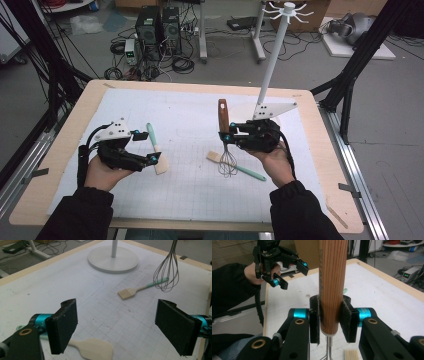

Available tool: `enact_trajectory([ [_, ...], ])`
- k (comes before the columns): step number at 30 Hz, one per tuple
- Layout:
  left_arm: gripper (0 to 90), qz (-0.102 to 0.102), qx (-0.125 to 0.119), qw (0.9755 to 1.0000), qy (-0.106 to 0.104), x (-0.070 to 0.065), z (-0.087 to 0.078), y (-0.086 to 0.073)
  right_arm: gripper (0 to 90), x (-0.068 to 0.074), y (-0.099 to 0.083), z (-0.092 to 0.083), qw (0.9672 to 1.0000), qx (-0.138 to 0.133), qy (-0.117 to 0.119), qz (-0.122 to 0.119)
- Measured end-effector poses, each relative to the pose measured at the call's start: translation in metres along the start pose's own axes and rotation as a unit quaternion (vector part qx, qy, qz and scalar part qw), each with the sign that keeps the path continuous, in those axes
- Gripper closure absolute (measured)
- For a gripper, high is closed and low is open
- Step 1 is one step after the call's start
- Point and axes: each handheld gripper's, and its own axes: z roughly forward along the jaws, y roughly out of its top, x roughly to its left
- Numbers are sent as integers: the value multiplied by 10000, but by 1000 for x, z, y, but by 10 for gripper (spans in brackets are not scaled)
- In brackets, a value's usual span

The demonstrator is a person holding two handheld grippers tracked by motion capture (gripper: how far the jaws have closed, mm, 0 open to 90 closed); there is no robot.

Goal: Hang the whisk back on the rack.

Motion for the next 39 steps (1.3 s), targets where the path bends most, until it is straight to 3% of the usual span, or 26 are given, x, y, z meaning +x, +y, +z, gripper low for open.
enact_trajectory([
  [18, 125, -26, 30, 9997, 248, 1, -5, -14, 721, -5, 6, -22, 9997, -125, -217, -6],
  [39, 108, -104, 42, 9994, 332, 3, -5, -25, 720, -16, 17, -38, 9990, -165, -402, 40],
])
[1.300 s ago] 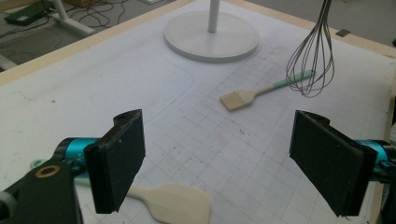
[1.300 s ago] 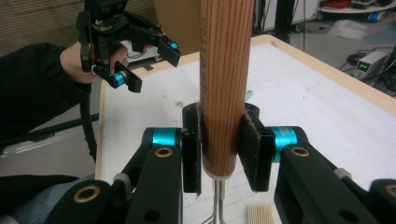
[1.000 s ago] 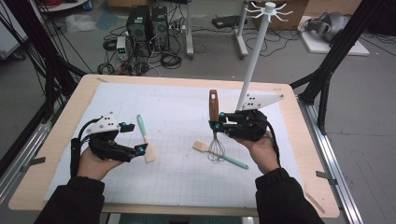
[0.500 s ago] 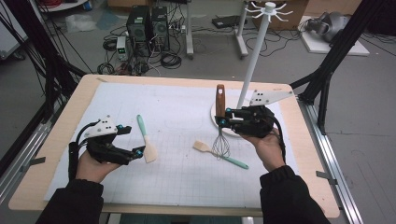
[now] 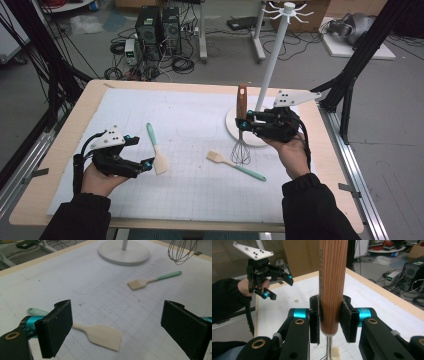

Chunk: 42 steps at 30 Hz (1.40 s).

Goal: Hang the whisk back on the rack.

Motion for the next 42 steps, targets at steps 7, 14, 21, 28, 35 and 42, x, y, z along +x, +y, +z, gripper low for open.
enact_trajectory([
  [7, 108, -9, 19, 10000, 14, 2, 1, -3, 721, -4, 8, -5, 10000, -26, -63, -10],
  [14, 103, -28, 61, 10000, 53, 4, 2, -6, 721, -8, 15, -10, 9999, -27, -135, -18],
  [21, 103, -54, 78, 9999, 65, 5, 2, -7, 720, -13, 21, -12, 9998, -43, -182, -15],
  [28, 102, -67, 87, 9999, 129, 5, 2, -7, 720, -17, 27, -14, 9997, -66, -231, -24],
  [35, 101, -62, 102, 9998, 158, 6, 0, -8, 720, -22, 38, -19, 9995, -110, -302, -42],
  [42, 102, -54, 123, 9998, 139, 6, 2, -8, 720, -31, 40, -25, 9990, -197, -395, 38],
])
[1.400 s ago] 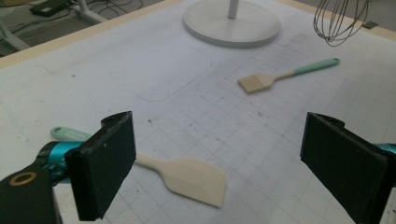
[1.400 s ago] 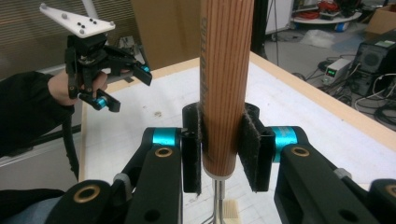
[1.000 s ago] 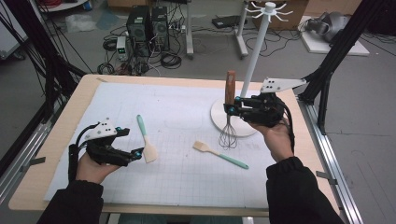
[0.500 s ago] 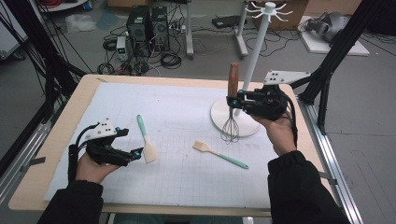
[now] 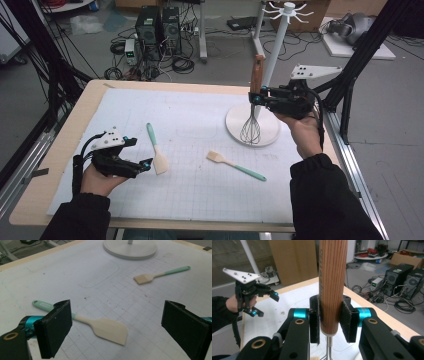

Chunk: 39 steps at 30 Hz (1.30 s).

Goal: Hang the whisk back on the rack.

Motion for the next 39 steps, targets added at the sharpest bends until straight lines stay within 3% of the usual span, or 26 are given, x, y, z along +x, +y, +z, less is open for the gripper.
enact_trajectory([
  [32, 101, -66, -64, 9999, 58, 6, -4, -3, 721, -21, 44, 5, 9984, -5, -565, -35],
  [39, 101, -51, -49, 9999, 75, 5, -5, -4, 720, -26, 46, 5, 9977, -9, -679, 22],
])
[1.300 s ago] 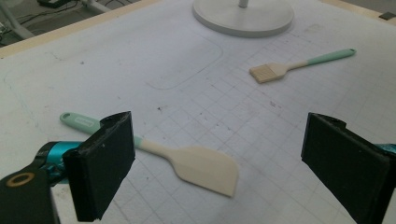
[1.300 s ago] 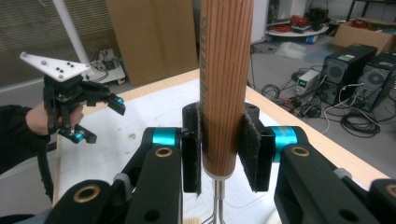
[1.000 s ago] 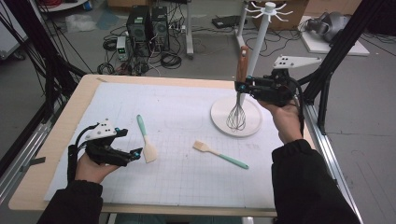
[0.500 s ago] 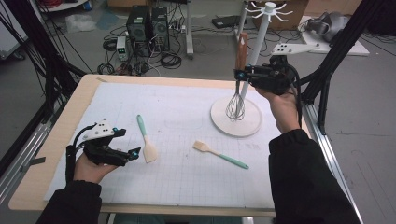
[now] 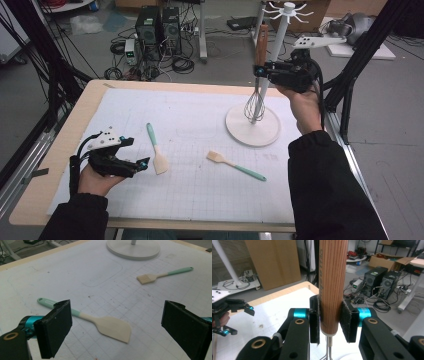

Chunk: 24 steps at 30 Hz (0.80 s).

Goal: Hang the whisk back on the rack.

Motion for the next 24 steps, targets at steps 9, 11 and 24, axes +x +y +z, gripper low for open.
enact_trajectory([
  [9, 102, -30, -34, 10000, -4, 1, -1, 0, 720, -7, 9, 1, 9998, 17, -187, 26],
  [11, 101, -28, -36, 10000, -2, 2, -1, 0, 720, -8, 11, 1, 9997, 21, -224, 29],
  [24, 101, -28, -40, 10000, -10, 2, -2, 0, 720, -16, 21, 6, 9987, 42, -483, 164],
])
